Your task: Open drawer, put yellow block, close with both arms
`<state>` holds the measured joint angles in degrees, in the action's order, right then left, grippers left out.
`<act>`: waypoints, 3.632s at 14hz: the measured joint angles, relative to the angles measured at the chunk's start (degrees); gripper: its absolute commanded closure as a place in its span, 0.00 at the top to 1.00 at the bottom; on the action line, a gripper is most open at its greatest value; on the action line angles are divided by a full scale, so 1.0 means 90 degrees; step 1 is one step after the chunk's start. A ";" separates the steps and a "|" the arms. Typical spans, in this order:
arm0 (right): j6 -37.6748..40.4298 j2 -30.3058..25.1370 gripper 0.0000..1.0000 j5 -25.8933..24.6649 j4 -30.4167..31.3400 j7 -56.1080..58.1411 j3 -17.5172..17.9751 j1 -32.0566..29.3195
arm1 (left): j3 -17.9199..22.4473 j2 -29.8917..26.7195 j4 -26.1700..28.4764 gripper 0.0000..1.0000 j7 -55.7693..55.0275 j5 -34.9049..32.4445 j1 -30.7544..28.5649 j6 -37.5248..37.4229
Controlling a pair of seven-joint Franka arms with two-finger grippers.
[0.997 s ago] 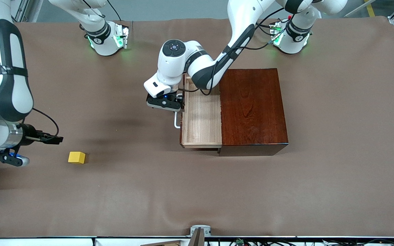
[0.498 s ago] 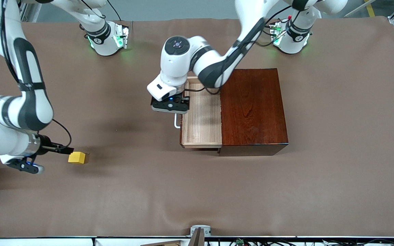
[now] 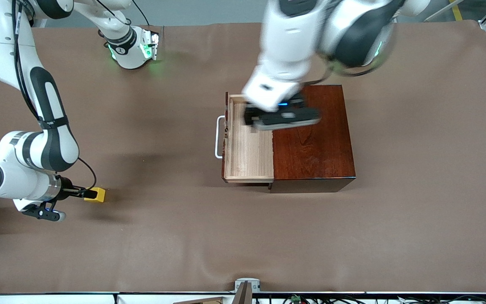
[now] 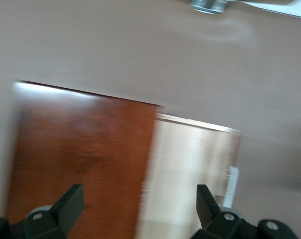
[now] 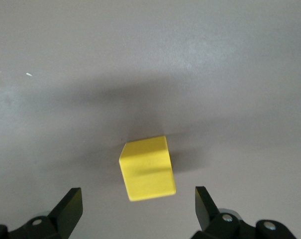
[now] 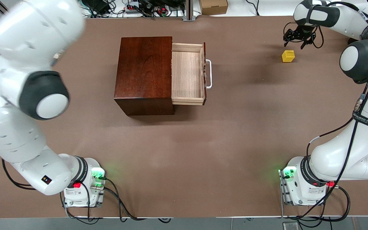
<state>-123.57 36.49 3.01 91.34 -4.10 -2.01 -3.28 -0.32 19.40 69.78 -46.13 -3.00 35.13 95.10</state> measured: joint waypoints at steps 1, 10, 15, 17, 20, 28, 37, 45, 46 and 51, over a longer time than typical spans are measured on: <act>-0.0261 0.0045 1.00 0.0000 0.0083 0.0105 -0.0006 -0.0003 | 0.0000 -0.0229 0.0017 1.00 0.0503 0.0003 -0.0352 -0.0387; -0.1517 0.0201 0.54 0.0000 0.0930 0.0263 0.0014 0.0028 | -0.0004 -0.1297 0.0920 1.00 0.4591 0.0221 -0.3264 -0.1339; -0.1517 0.0199 0.02 -0.0005 0.0924 0.0493 0.0011 0.0024 | -0.0041 -0.1308 0.1008 1.00 0.4830 0.0249 -0.3650 -0.1331; -0.1522 0.0195 0.01 -0.0005 0.0903 0.1128 -0.0013 -0.0012 | -0.0096 -0.1338 0.1091 1.00 0.4830 0.0249 -0.3642 -0.1295; -0.1534 0.0166 0.01 -0.0005 0.0794 0.2072 -0.0061 -0.0115 | -0.0141 -0.1512 0.1381 1.00 0.4972 0.0249 -0.3637 -0.1079; -0.0787 -0.0377 0.02 0.0002 0.0313 0.4138 0.0198 -0.0106 | -0.0130 -0.1687 0.1613 1.00 0.5155 0.0249 -0.3643 -0.0971; -0.0056 -0.0972 0.04 0.0006 -0.0118 0.6583 0.2365 0.0069 | -0.0113 -0.1687 0.1642 1.00 0.5155 0.0249 -0.3648 -0.0960; 0.0108 -0.0981 0.06 -0.0163 -0.0523 0.6424 0.2649 0.2758 | -0.0122 -0.1665 0.1685 1.00 0.5155 0.0249 -0.3644 -0.0835; 0.0140 -0.0932 0.07 -0.0345 -0.0517 0.6397 0.2641 0.2930 | -0.0121 -0.1658 0.1689 1.00 0.5155 0.0249 -0.3645 -0.0831; -0.0029 -0.0103 0.15 -0.1315 -0.0513 0.5502 0.2569 0.3546 | -0.0110 -0.1639 0.1705 1.00 0.5155 0.0249 -0.3650 -0.0815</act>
<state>-123.84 35.56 -8.82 86.72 45.42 21.12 28.63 -1.31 4.65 85.13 0.27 -0.75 2.28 87.76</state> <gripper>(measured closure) 0.445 0.000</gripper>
